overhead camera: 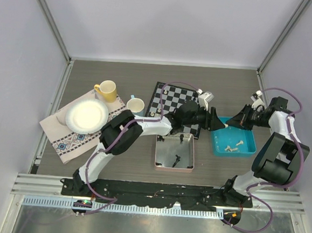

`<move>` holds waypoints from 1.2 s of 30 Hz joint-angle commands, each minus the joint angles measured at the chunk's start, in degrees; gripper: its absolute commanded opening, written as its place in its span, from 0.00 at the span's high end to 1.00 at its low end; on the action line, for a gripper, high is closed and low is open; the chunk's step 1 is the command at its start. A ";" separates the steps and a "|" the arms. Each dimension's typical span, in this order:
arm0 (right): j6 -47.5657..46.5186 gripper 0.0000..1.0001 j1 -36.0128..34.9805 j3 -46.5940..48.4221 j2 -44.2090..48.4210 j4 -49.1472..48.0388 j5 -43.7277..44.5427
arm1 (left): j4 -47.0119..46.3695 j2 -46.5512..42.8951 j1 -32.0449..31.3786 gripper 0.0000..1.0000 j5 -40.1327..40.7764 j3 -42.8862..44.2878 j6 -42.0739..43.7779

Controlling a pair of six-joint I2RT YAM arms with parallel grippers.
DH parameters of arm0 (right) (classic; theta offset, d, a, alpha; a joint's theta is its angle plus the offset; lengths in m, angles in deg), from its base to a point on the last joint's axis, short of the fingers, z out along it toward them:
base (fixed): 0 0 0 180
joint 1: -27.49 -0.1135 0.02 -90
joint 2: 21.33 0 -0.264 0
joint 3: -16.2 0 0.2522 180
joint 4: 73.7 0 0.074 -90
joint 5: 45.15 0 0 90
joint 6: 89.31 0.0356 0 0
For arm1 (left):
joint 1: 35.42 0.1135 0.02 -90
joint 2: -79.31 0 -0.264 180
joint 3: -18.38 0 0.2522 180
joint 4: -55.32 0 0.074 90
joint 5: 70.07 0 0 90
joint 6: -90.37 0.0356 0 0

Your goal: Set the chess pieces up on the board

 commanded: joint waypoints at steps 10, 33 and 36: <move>2.11 0.99 0.30 -0.45 0.64 -1.88 -1.68 | -1.00 0.72 -0.55 0.55 0.60 4.48 0.11; 2.55 0.99 0.39 -0.81 1.17 -2.41 -1.77 | 2.96 0.36 -0.81 0.66 1.04 4.74 2.84; 2.72 0.99 0.39 -1.07 1.08 -2.49 -1.51 | 2.70 0.19 -0.81 0.66 1.30 5.01 2.84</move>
